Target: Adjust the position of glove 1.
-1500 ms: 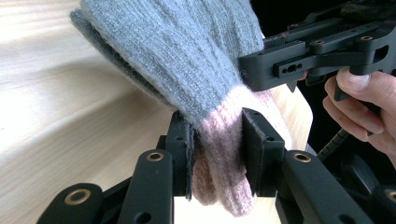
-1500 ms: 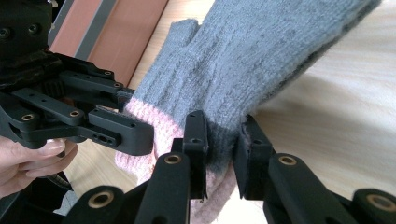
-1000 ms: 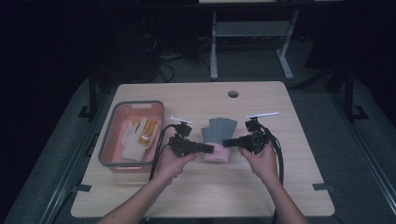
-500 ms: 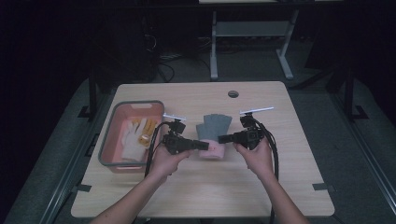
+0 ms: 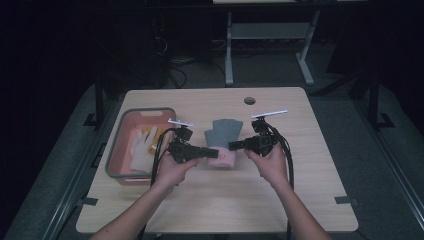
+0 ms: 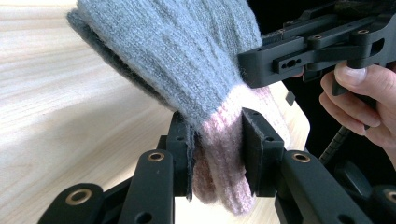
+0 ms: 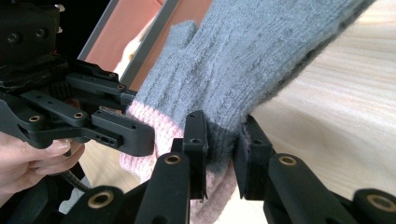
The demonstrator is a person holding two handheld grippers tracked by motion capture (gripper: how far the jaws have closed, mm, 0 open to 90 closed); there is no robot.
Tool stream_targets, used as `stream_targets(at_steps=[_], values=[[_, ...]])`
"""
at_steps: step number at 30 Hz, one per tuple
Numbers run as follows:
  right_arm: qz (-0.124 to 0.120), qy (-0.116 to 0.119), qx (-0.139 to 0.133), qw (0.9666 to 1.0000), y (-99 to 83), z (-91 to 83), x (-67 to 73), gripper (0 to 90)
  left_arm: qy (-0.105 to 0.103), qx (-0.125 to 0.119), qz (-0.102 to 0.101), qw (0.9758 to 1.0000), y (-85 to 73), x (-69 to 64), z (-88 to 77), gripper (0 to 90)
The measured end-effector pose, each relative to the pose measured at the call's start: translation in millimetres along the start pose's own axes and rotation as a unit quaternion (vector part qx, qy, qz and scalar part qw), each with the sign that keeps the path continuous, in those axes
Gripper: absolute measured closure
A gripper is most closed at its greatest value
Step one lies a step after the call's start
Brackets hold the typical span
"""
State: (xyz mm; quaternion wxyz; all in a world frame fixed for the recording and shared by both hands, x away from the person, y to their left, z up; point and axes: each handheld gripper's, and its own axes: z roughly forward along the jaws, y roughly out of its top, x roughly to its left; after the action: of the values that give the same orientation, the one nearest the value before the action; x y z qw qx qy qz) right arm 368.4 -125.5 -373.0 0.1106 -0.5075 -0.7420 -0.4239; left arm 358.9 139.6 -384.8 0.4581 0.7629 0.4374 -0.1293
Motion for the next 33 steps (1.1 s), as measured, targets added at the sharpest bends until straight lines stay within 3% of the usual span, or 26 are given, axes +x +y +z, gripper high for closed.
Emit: stream_targets(at_steps=[7,33], values=[[-0.005,0.002,0.003,1.0000,4.0,5.6,5.5,76.1,0.003,-0.001,0.007,1.0000,-0.2,3.7,-8.1,67.1],[-0.022,0.010,0.012,0.9996,22.7,23.5,26.2,76.1,0.014,-0.015,0.003,0.9998,0.6,13.6,-35.8,67.3]])
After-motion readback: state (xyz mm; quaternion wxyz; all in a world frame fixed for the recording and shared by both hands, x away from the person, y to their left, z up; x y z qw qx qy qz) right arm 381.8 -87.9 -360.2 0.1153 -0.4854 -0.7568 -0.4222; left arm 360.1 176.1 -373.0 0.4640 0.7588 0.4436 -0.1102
